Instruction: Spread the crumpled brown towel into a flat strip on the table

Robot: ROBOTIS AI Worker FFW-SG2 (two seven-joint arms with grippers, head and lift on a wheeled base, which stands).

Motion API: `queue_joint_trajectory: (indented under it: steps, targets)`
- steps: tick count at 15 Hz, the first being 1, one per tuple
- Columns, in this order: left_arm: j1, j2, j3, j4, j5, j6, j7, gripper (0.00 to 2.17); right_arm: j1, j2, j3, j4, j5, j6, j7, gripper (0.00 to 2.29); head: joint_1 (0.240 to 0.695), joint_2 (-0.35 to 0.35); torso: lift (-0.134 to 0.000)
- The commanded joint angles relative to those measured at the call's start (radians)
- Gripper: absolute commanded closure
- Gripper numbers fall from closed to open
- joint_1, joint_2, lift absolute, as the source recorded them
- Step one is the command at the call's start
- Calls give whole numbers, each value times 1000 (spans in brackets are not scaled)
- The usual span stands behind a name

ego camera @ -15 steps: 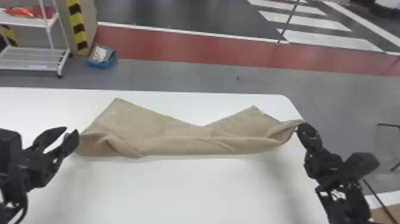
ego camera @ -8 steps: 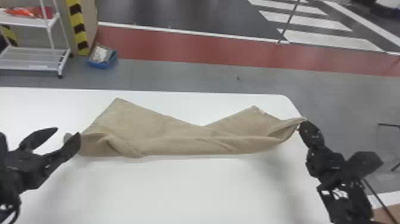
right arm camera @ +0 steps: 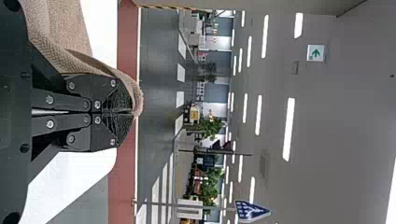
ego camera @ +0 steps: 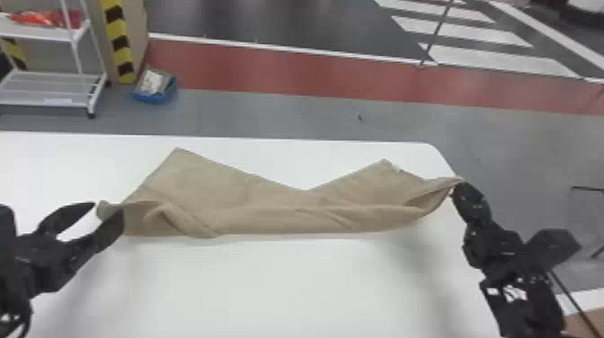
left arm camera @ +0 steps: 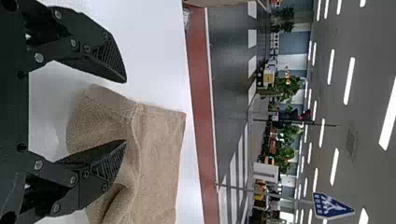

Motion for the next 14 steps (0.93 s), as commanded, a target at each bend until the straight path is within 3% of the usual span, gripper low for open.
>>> queue_joint_trajectory:
  steps: [1, 2, 4, 7, 9, 14]
  targets:
    - [-1, 0, -1, 2, -1, -13, -1, 1116, 4, 0, -3, -9, 0, 3, 0, 1767, 695, -242, -124]
    - [1, 0, 3, -1, 1, -19, -8, 1544, 5, 0, -3, -10, 1, 3, 0, 1767, 695, -243, -124]
    - [21, 3, 31, -29, 16, -19, -50, 1798, 10, 0, -7, -15, -2, 3, 0, 1767, 695, -245, -124]
    - [71, 13, 88, -113, 113, -46, -51, 1801, 11, 0, -44, -36, -5, 18, 0, 1767, 695, -249, -124]
    - [101, 16, 152, -157, 229, -56, -50, 1801, 27, 2, -75, -78, -16, 28, -3, 1767, 695, -251, -124]
    - [128, 32, 278, -196, 453, -68, -109, 1798, 126, 29, -210, -323, -115, 95, -3, 1767, 695, -241, -124]
